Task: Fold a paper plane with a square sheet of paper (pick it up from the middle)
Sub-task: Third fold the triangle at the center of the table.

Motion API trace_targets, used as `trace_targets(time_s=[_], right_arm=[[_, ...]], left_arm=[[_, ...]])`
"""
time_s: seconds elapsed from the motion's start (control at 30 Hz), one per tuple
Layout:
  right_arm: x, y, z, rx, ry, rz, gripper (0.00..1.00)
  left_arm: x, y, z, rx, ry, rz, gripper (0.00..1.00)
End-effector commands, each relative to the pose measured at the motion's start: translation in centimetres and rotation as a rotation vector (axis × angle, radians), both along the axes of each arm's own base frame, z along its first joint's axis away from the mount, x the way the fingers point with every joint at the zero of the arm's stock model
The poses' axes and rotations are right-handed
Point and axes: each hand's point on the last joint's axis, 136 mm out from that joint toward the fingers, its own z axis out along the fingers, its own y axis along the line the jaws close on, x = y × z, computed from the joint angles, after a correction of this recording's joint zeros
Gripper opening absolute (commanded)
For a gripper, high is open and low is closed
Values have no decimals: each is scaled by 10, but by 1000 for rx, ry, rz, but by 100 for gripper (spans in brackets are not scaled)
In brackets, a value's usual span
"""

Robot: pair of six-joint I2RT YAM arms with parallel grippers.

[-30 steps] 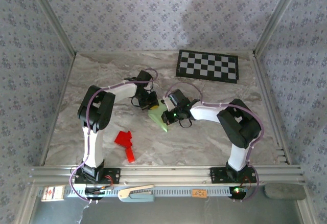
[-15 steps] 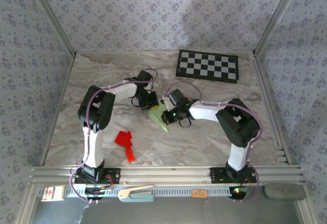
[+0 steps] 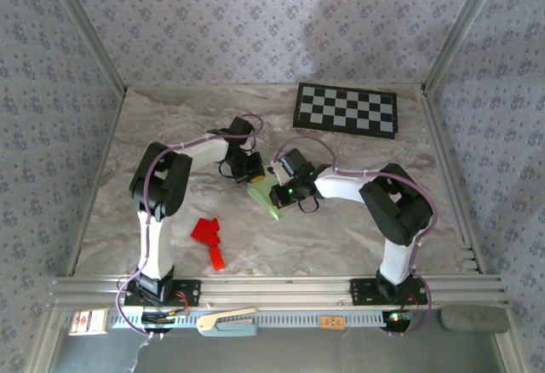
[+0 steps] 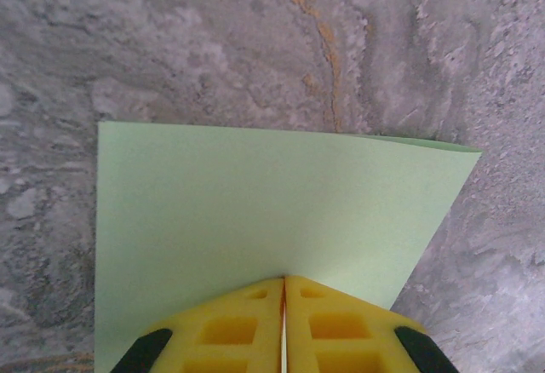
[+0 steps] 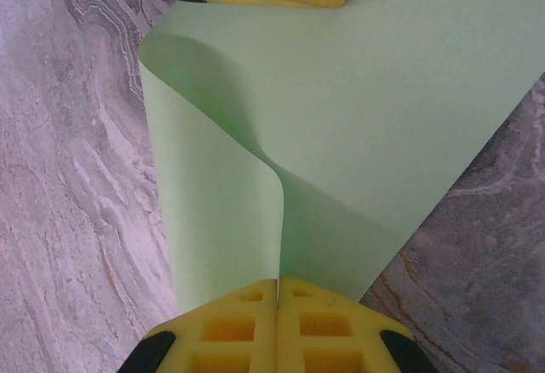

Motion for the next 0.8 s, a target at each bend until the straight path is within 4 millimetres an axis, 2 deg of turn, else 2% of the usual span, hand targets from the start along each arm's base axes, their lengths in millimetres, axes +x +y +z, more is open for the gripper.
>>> trace_targets(time_s=[0.0, 0.5, 0.63, 0.77], right_arm=[[1, -1, -4, -28, 17, -17, 0], [-1, -3, -13, -54, 35, -16, 0], [-2, -6, -16, -68, 39, -21, 0], [-2, -7, -17, -71, 45, -25, 0]], left_arm=[[-12, 2, -16, 44, 51, -24, 9], [-8, 0, -7, 34, 35, -20, 9], [2, 6, 13, 32, -16, 16, 10], [12, 21, 38, 16, -75, 96, 15]])
